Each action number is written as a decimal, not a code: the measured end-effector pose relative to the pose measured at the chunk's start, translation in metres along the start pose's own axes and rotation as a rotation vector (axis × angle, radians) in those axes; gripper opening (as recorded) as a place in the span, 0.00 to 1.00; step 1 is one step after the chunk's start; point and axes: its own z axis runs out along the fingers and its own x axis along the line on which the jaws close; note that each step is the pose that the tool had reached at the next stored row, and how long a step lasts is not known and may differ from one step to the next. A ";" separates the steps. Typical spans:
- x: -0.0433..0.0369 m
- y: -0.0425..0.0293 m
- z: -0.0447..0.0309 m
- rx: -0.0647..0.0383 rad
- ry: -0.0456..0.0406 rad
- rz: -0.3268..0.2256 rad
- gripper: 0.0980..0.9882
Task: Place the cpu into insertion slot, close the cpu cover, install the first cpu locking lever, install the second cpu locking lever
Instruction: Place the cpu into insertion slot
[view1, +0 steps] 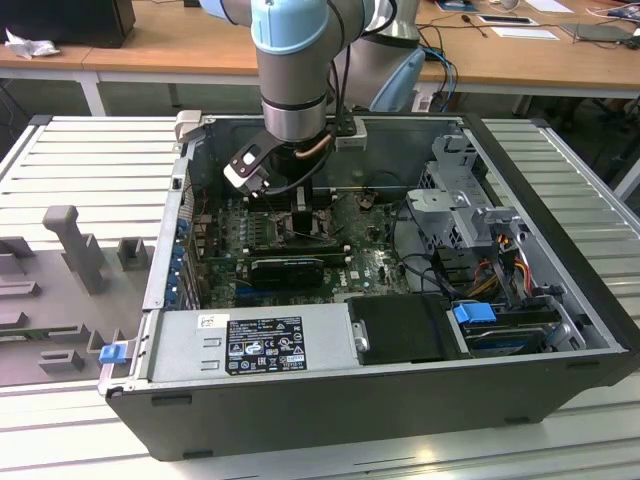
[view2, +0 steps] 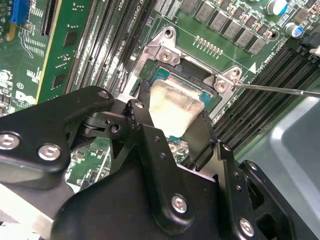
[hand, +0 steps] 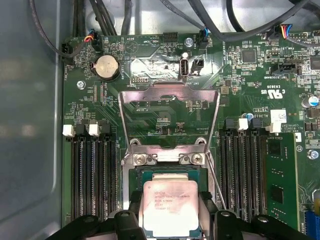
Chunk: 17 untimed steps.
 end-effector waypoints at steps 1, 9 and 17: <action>0.0000 0.0000 0.0000 0.000 0.0000 0.000 0.48; 0.0000 0.0001 0.0001 0.000 0.0002 0.000 0.57; 0.0002 0.0009 -0.0078 0.000 0.0000 0.000 0.48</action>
